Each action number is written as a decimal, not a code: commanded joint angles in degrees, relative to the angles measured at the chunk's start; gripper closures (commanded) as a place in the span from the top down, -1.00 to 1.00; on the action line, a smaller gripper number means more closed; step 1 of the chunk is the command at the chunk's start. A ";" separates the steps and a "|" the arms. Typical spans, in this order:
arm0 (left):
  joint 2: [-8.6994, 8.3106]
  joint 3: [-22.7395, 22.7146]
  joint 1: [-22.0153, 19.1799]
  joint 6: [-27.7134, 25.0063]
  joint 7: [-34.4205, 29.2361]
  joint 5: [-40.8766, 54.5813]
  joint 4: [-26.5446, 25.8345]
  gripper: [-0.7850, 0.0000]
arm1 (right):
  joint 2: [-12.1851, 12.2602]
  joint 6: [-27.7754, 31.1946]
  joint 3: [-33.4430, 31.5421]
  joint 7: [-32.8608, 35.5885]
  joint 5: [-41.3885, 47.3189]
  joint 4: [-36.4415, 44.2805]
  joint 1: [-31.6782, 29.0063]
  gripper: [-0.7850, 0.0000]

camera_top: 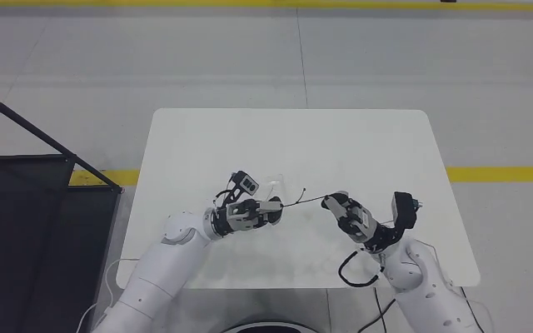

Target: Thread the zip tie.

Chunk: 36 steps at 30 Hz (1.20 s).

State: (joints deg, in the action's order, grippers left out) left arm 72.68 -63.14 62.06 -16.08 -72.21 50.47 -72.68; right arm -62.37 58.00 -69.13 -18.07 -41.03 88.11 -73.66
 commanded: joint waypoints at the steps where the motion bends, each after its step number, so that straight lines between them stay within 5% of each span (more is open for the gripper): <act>1: -0.05 0.00 0.02 0.10 -0.32 -0.73 0.10 -1.00 | 0.03 0.00 0.11 -0.30 0.17 -0.05 0.01 -1.00; 26: -0.18 0.89 0.31 0.32 -1.01 -5.64 0.93 -1.00 | 0.75 0.00 0.71 -5.97 6.55 -1.63 -0.13 -1.00; 36: -0.06 1.01 0.30 -0.22 -0.82 -5.18 0.72 -1.00 | 1.14 0.00 1.85 -2.50 4.81 -1.32 0.80 -1.00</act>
State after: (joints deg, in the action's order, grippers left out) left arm 72.60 -62.13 62.34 -16.18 -73.10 45.19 -71.80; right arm -61.30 58.00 -67.47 -21.39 -36.08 86.79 -73.02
